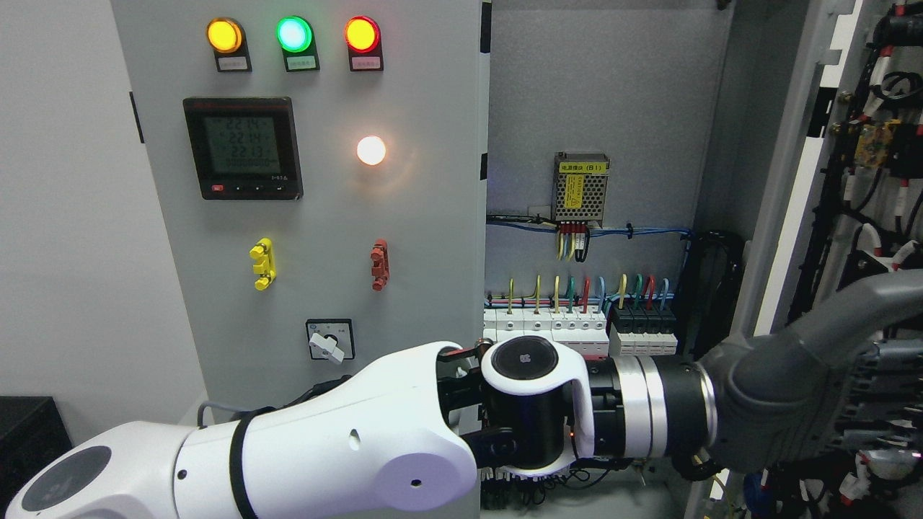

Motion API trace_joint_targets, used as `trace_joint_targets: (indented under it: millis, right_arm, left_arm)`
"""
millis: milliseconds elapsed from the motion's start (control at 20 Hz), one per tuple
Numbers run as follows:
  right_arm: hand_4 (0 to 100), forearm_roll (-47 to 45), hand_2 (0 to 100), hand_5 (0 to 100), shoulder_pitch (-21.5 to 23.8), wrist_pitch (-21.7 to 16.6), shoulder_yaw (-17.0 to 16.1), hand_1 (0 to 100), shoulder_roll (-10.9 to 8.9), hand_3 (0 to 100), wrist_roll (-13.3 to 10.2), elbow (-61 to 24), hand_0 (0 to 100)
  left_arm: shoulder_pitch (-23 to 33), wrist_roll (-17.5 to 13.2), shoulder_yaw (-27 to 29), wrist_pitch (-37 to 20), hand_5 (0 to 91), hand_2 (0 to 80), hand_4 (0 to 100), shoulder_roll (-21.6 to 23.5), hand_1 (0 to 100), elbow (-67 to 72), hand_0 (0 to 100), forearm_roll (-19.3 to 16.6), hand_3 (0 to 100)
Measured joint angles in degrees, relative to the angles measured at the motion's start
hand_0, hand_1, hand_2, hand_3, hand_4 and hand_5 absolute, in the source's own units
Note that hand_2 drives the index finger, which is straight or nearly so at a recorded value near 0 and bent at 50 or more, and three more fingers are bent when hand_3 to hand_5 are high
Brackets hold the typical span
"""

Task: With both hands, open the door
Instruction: 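Push the door with the silver handle outward with the left hand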

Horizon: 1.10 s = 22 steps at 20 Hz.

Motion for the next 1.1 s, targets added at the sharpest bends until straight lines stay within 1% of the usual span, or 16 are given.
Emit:
trace_joint_targets:
  millis: [250, 451, 601, 901, 1101]
  right_arm:
    - [0, 0.0, 0, 0, 0.0, 0.0, 0.0, 0, 0.0, 0, 0.0, 0.0, 0]
    - [0, 0.0, 0, 0, 0.0, 0.0, 0.0, 0, 0.0, 0, 0.0, 0.0, 0]
    - [0, 0.0, 0, 0, 0.0, 0.0, 0.0, 0, 0.0, 0, 0.0, 0.0, 0]
    - [0, 0.0, 0, 0, 0.0, 0.0, 0.0, 0, 0.0, 0, 0.0, 0.0, 0]
    - [0, 0.0, 0, 0, 0.0, 0.0, 0.0, 0, 0.0, 0, 0.0, 0.0, 0]
  left_arm:
    - [-0.1, 1.2, -0.1, -0.2, 0.0, 0.0, 0, -3.0, 0, 1.9, 0, -0.1, 0]
    - [-0.3, 4.7, -0.2, -0.2, 0.0, 0.0, 0, -5.9, 0, 3.9, 0, -0.2, 0]
    - [-0.4, 6.0, -0.2, -0.2, 0.0, 0.0, 0, -8.0, 0, 5.3, 0, -0.2, 0]
    - [-0.9, 6.4, -0.3, -1.1, 0.0, 0.0, 0, -11.6, 0, 8.7, 0, -0.2, 0]
    - [-1.2, 6.3, -0.4, -1.8, 0.0, 0.0, 0, -13.1, 0, 10.3, 0, -0.2, 0]
